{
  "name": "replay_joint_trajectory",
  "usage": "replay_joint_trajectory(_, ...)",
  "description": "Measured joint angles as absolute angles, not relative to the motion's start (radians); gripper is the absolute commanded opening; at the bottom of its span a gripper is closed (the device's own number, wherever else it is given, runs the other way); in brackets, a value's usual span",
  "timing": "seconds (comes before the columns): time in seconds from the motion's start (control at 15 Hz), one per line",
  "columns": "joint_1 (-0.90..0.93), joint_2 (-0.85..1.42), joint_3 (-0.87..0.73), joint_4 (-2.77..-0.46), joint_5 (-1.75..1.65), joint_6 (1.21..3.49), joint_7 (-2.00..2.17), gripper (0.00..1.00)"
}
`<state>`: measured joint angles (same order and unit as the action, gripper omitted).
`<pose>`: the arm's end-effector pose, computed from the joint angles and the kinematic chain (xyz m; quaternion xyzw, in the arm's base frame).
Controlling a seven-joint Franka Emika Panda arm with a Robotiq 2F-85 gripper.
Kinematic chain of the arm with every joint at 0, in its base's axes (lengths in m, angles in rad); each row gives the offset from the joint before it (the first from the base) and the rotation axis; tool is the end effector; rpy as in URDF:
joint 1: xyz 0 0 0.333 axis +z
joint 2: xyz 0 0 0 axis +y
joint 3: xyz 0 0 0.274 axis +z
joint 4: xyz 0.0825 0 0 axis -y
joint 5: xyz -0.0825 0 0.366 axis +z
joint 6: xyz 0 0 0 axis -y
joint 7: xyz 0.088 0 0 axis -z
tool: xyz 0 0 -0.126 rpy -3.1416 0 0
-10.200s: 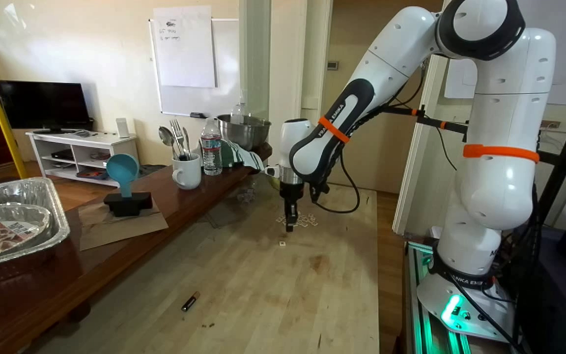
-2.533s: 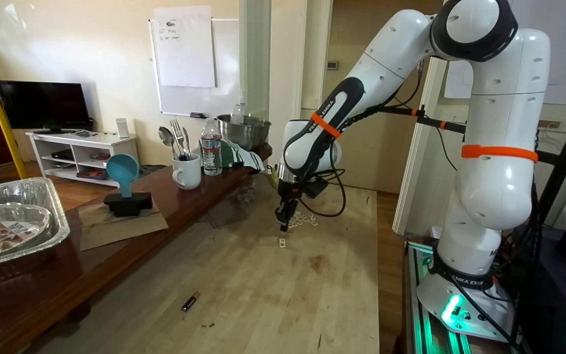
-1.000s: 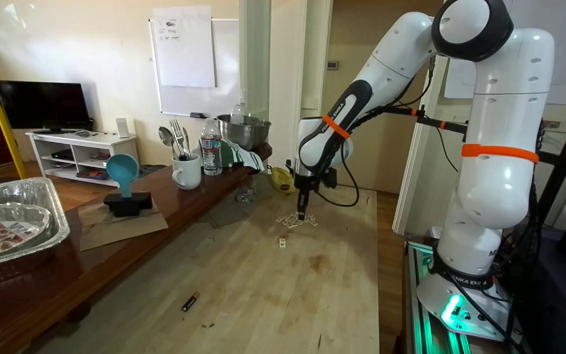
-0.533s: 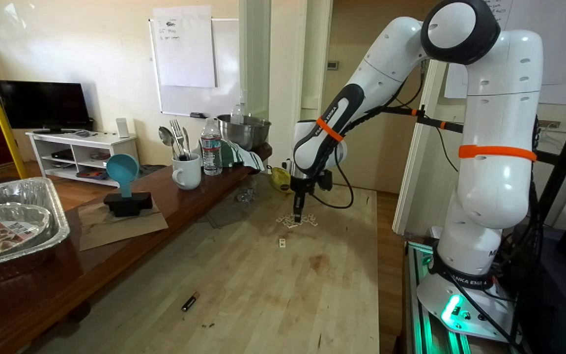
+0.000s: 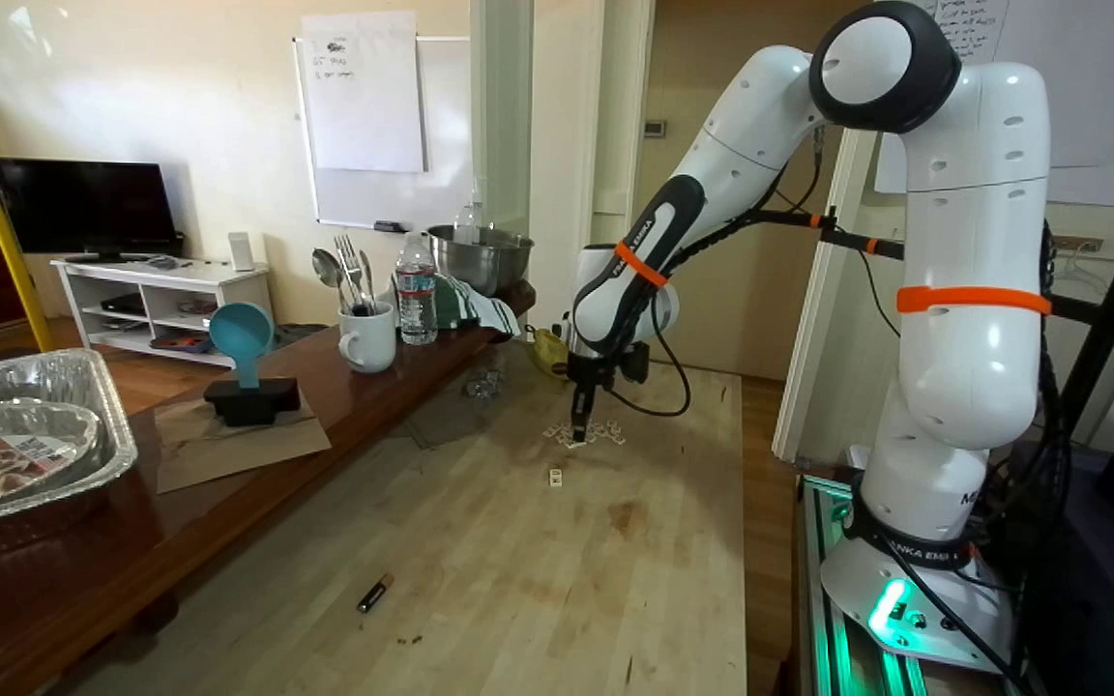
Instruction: Spell the word 'Hue.'
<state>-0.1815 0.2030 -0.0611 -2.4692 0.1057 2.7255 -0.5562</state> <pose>0.4549 -0.1172 0.1747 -0.9935 -0.1095 -0.0314 0.0047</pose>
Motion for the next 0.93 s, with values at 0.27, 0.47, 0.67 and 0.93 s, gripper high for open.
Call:
replay_joint_trajectory(0.27,-0.203,0.207,-0.043,-2.467,0.121,2.728,-0.562,0.00)
replay_joint_trajectory(0.47,-0.212,0.205,-0.033,-2.470,0.144,2.728,-0.570,0.00)
replay_joint_trajectory(0.67,-0.212,0.197,-0.028,-2.483,0.149,2.728,-0.569,0.00)
replay_joint_trajectory(0.93,-0.212,0.179,-0.021,-2.508,0.152,2.727,-0.569,0.00)
